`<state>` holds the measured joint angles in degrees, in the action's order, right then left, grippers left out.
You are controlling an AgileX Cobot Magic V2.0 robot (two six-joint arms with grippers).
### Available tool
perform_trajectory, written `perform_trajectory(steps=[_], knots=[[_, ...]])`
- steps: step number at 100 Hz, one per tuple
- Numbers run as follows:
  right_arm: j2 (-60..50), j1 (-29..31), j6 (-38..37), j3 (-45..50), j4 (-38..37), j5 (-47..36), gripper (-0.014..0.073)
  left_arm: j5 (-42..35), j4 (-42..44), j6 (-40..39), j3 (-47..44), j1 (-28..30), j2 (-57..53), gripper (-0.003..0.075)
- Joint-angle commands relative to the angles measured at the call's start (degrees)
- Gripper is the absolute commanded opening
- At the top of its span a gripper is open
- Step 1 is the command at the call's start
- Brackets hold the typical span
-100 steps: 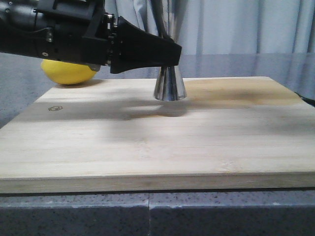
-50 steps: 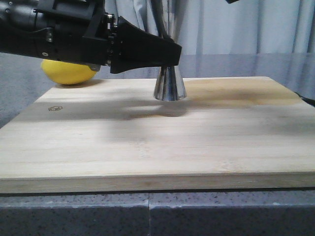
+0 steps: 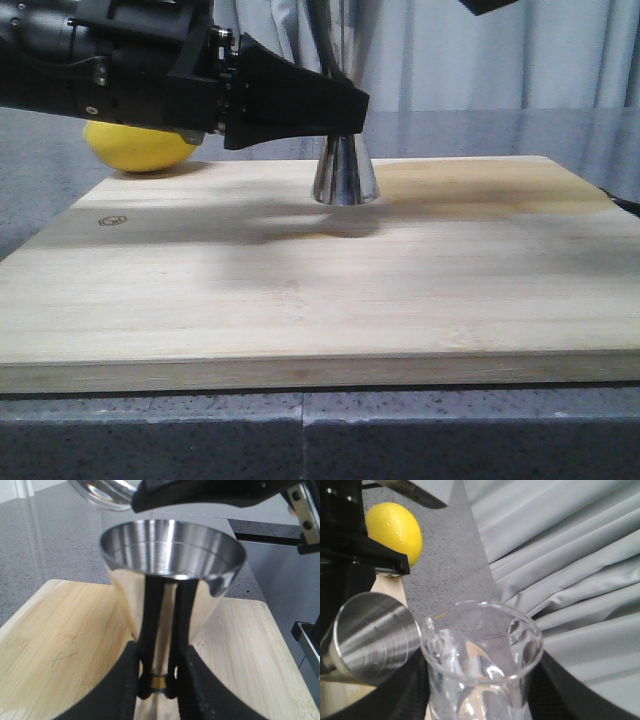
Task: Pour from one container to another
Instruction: 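Tilt the glass beaker with the right gripper, pouring liquid into the jigger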
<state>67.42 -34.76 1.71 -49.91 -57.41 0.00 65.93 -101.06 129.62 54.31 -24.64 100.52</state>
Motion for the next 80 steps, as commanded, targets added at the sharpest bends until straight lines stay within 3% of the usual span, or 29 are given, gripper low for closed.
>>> perform_trajectory(steps=[1, 80], knots=[[-1.72, -0.06, 0.18, -2.16, -1.12, -3.1, 0.0196, 6.74, -3.41, -0.49, 1.69, -0.62, -2.32, 0.0008], [-1.72, -0.06, 0.18, -2.16, -8.51, -2.65, 0.0196, 6.74, -3.41, -0.49, 1.69, -0.62, -2.32, 0.0008]])
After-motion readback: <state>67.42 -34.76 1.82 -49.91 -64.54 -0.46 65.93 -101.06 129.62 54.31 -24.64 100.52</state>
